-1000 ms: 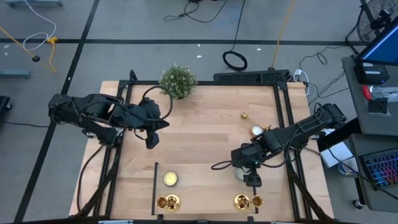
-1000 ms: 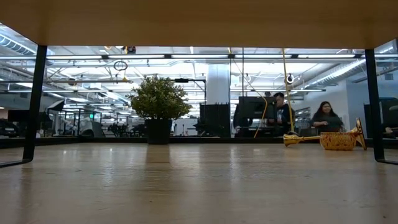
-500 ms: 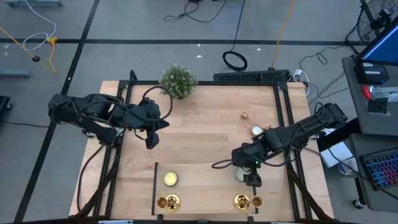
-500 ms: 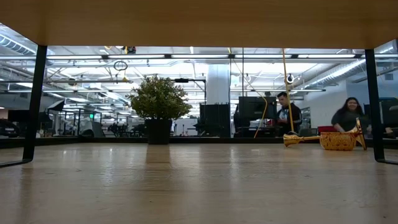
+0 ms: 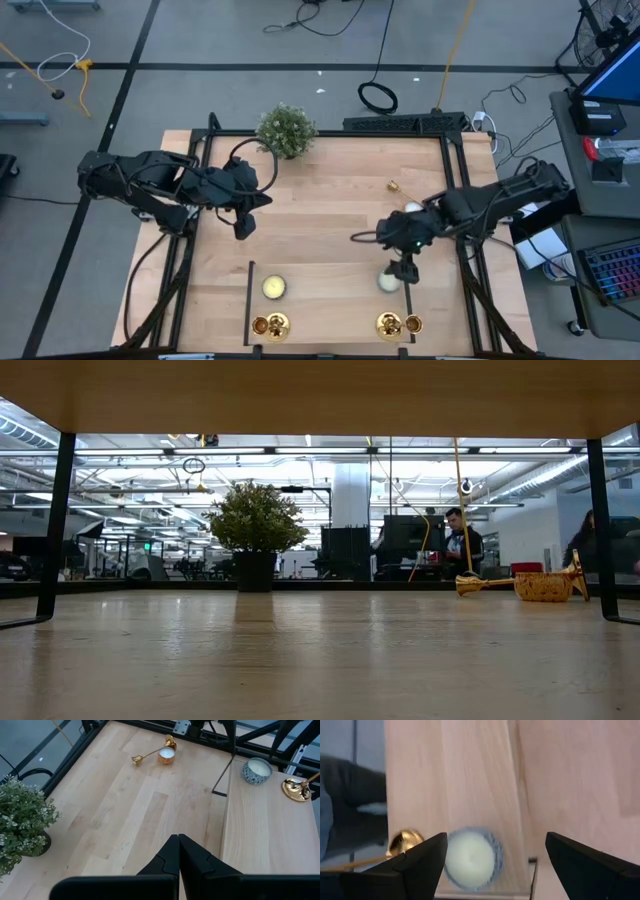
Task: Pick & Place candle stick holders
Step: Put the blue patterned scented candle on the shelf
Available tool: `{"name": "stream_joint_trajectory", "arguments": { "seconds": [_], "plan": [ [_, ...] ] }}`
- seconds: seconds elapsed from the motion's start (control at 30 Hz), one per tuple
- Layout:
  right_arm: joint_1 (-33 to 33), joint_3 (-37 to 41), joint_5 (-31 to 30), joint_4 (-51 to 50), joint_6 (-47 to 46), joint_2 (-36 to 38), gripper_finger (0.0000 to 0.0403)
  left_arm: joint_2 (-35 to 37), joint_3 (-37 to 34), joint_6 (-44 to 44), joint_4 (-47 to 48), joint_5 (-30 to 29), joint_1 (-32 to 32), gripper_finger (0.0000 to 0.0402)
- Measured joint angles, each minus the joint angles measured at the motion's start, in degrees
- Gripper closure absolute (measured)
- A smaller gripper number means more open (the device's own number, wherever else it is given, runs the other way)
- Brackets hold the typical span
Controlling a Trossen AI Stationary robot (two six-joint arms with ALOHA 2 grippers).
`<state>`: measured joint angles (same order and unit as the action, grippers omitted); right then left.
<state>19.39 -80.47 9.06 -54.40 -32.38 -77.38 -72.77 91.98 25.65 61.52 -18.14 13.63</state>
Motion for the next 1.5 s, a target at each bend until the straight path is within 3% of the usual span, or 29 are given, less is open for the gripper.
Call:
{"name": "stream_joint_trajectory", "arguments": {
  "seconds": [0.33, 0.53, 0.83, 0.97, 1.13, 1.2, 1.5],
  "plan": [
    [-1.4, 0.0, -0.6, 6.3, 0.1, 0.1, 0.0091, 0.0, 0.0, 0.8, 0.2, 0.0, 0.0, 0.0399],
    [-2.3, 0.0, -9.0, 5.7, -2.8, -1.3, 0.0138, 0.0, 0.0, 5.9, 3.1, 0.5, 0.0, 0.0399],
    [-3.3, 0.0, -19.4, 0.3, -11.3, -1.3, 0.0234, 0.0, 0.0, 17.6, 4.5, 5.7, -1.7, 0.0399],
    [-3.2, 0.0, -19.5, -5.9, -16.6, -1.3, 0.029, 0.0, 0.0, 18.4, 0.5, 5.7, -0.6, 0.0399],
    [-1.9, 0.0, -19.5, -8.0, -16.7, -1.3, 0.0377, 0.0, 0.0, 15.0, -8.1, 5.7, 2.1, 0.0399],
    [-1.1, 0.0, -19.5, -8.0, -14.4, -1.3, 0.0395, 0.0, 0.0, 15.3, -10.7, 4.5, 3.2, 0.0399],
    [-0.5, 0.0, -16.5, -8.6, -7.7, -1.3, 0.04, -0.7, 0.1, 19.6, -23.0, -10.4, 10.4, 0.0399]
  ]
}}
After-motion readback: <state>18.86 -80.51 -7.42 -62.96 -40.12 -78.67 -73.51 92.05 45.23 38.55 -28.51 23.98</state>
